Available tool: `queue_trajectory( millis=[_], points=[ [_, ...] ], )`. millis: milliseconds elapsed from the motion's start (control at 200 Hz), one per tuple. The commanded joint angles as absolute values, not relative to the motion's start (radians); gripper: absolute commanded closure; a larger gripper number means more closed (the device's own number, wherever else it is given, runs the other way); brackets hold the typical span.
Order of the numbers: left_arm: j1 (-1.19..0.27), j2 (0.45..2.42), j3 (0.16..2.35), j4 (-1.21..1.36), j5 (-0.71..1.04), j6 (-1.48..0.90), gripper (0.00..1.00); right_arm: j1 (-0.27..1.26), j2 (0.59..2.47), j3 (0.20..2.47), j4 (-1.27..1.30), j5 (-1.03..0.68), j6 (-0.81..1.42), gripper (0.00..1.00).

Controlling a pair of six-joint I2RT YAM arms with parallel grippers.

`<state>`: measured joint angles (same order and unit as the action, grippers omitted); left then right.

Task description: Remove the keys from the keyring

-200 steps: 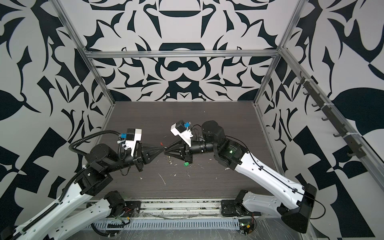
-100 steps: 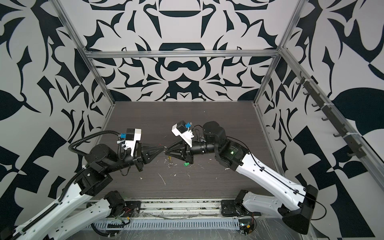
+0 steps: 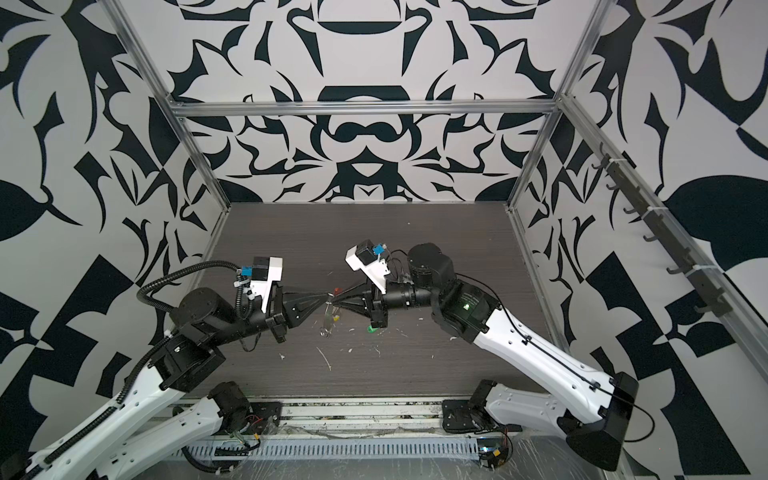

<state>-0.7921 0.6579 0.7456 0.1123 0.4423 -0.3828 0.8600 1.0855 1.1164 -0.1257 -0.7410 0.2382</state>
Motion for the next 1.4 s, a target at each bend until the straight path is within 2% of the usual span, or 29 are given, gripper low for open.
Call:
queue_trajectory(
  millis=[0,155,220,260,295,360,520,665,785,975,1170,1290,1395],
  points=[
    [-0.793,0.662,0.766,0.137,0.445,-0.393,1.0,0.866,1.083,1.118,-0.07,-0.759,0.247,1.0],
    [-0.793,0.666,0.779,0.105,0.439,-0.393,1.0,0.865,1.086,1.133,-0.117,-0.748,0.235,1.0],
    [-0.793,0.667,0.796,0.06,0.438,-0.386,0.76,0.865,1.087,1.162,-0.192,-0.733,0.205,1.0],
    [-0.793,0.666,0.812,0.024,0.438,-0.379,0.65,0.866,1.09,1.183,-0.247,-0.726,0.183,1.0],
    [-0.793,0.669,0.826,-0.009,0.443,-0.373,0.59,0.865,1.096,1.207,-0.298,-0.724,0.161,1.0],
    [-0.793,0.683,0.864,-0.094,0.462,-0.354,0.55,0.866,1.111,1.254,-0.395,-0.716,0.116,1.0],
    [-0.793,0.757,0.984,-0.313,0.543,-0.297,0.56,0.866,1.165,1.37,-0.617,-0.704,0.021,1.0],
    [-0.791,0.834,1.082,-0.473,0.596,-0.238,0.71,0.865,1.199,1.438,-0.733,-0.699,-0.028,1.0],
    [-0.792,0.881,1.136,-0.551,0.634,-0.21,0.69,0.867,1.211,1.472,-0.774,-0.711,-0.049,1.0],
    [-0.788,0.915,1.162,-0.594,0.671,-0.189,0.66,0.867,1.224,1.5,-0.804,-0.734,-0.064,1.0],
    [-0.787,0.934,1.175,-0.582,0.699,-0.186,0.71,0.866,1.235,1.513,-0.815,-0.747,-0.072,1.0],
    [-0.785,0.945,1.182,-0.575,0.713,-0.181,0.78,0.867,1.239,1.519,-0.821,-0.749,-0.073,1.0],
    [-0.785,0.96,1.192,-0.586,0.718,-0.177,0.8,0.868,1.24,1.519,-0.823,-0.748,-0.074,1.0]
  ],
)
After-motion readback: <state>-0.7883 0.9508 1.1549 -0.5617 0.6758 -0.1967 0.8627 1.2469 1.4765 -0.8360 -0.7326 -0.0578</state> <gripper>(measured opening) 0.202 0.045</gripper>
